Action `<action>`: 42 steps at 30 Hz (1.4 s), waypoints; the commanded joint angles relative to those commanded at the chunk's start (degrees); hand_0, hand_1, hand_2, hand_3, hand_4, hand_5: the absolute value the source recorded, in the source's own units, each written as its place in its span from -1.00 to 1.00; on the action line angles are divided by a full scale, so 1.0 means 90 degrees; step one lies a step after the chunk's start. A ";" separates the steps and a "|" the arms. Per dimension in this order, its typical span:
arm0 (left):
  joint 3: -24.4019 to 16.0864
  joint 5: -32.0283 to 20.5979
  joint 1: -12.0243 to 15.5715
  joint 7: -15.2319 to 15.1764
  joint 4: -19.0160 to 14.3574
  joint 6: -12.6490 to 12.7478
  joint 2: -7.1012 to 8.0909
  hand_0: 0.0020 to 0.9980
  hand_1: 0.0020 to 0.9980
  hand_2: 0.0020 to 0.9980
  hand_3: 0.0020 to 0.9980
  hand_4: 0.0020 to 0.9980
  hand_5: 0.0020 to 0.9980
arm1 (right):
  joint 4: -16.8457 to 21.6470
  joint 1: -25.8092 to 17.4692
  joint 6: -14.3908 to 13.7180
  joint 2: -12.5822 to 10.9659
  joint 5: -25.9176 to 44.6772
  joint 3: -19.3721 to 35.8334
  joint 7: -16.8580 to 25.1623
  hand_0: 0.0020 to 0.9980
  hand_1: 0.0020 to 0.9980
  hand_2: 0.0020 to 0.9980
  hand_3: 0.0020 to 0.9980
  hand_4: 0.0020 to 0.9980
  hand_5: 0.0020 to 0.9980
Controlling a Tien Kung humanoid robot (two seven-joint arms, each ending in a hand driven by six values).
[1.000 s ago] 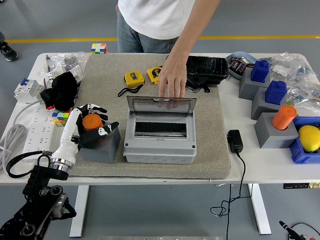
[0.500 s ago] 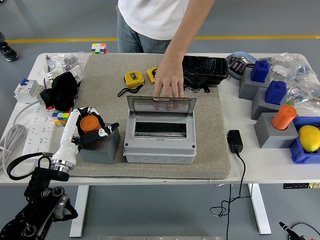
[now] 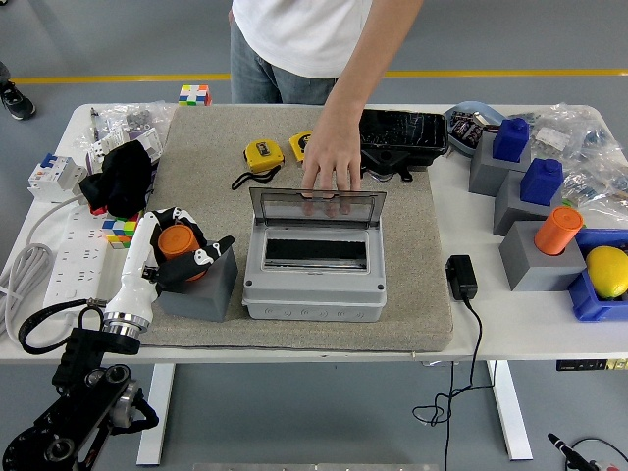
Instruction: Fetch the battery,place it into the box,close the lid of the box
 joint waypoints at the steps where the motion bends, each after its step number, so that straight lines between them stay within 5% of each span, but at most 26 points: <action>1: 0.0005 -0.0029 -0.0008 -0.0002 -0.0003 0.0001 0.0002 -0.91 -0.91 -0.80 -0.81 0.74 -0.69 | 0.0000 -0.0001 0.0000 0.0002 0.0005 -0.0006 0.0000 0.71 0.57 0.54 0.68 1.00 1.00; 19: -0.0042 -0.0201 -0.0481 0.0062 -0.0146 0.0091 0.0087 -0.91 -0.92 -0.81 -0.81 0.55 -0.58 | 0.0000 0.0015 0.0000 -0.0013 -0.0014 0.0035 -0.0005 0.71 0.57 0.54 0.68 1.00 1.00; 25: -0.0079 0.0192 -0.0541 0.0269 -0.0381 0.0160 0.0328 -0.90 -0.91 -0.82 -0.81 0.51 -0.59 | 0.0000 0.0029 -0.0004 -0.0040 0.0011 -0.0003 0.0000 0.71 0.57 0.54 0.68 1.00 1.00; 34: -0.0114 0.2320 -0.0591 0.1186 -0.1710 0.0423 0.1010 -0.89 -0.90 -0.81 -0.79 0.47 -0.59 | 0.0000 0.0026 -0.0002 -0.0064 -0.0025 0.0027 -0.0013 0.71 0.57 0.54 0.67 1.00 1.00; 42: 0.0691 0.4428 -0.0693 0.1961 -0.2852 0.0294 0.1473 -0.89 -0.89 -0.80 -0.79 0.44 -0.59 | 0.0000 0.0047 -0.0010 -0.0065 0.0054 -0.0048 0.0000 0.71 0.57 0.54 0.68 1.00 1.00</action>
